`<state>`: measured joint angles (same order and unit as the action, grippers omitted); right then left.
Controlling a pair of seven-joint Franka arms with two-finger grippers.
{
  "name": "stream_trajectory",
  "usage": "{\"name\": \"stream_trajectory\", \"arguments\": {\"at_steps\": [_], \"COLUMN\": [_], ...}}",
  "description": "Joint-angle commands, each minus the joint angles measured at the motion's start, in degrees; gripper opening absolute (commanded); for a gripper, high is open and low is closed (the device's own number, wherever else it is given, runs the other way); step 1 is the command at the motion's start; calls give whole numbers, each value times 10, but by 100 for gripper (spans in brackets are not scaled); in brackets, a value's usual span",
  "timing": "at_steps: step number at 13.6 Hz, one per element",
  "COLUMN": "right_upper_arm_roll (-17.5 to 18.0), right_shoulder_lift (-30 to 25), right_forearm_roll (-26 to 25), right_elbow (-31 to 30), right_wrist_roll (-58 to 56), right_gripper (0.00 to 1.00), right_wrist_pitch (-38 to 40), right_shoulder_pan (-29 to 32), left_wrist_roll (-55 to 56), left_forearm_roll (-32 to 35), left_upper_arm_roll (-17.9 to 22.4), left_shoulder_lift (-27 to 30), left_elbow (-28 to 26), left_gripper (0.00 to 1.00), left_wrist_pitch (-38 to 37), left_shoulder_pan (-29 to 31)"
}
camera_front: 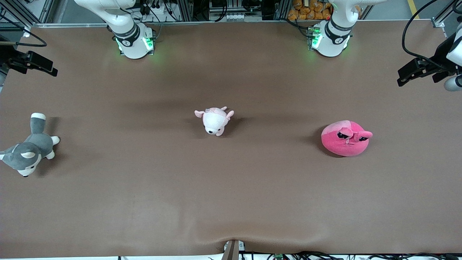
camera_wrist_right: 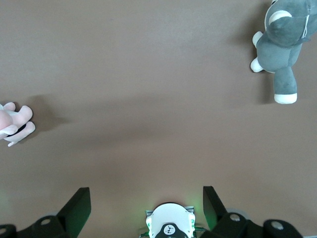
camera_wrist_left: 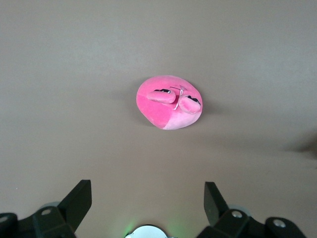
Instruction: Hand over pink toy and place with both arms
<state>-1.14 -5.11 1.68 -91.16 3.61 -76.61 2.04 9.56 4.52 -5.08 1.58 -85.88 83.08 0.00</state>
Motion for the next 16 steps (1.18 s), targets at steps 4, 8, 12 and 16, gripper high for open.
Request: {"name": "stream_trajectory", "arguments": {"at_steps": [4,8,12,16], "right_upper_arm_roll": [6,6,6,6], "right_shoulder_lift": [-7,-7,-7,-7], "right_forearm_roll": [-3,-4,-3,-4], "right_elbow": [-7,-9,-9,-9], "right_wrist_roll": [1,0,0,0], "right_gripper": [100,100,100,100], "right_wrist_pitch": [0,0,0,0], "right_shoulder_pan": [7,7,5,6], "left_wrist_roll": [-9,-46,-51,-3], "left_forearm_roll": [10,65,41,7], "left_upper_arm_roll": [-1,-6,-1,0], "left_shoulder_lift": [-1,-7,-6,-4], "left_elbow": [12,30,23,23], "left_gripper": [100,100,100,100], "left_wrist_pitch": [-13,-13,-14,-14], "left_shoulder_pan": [-1,-6,2,24]}}
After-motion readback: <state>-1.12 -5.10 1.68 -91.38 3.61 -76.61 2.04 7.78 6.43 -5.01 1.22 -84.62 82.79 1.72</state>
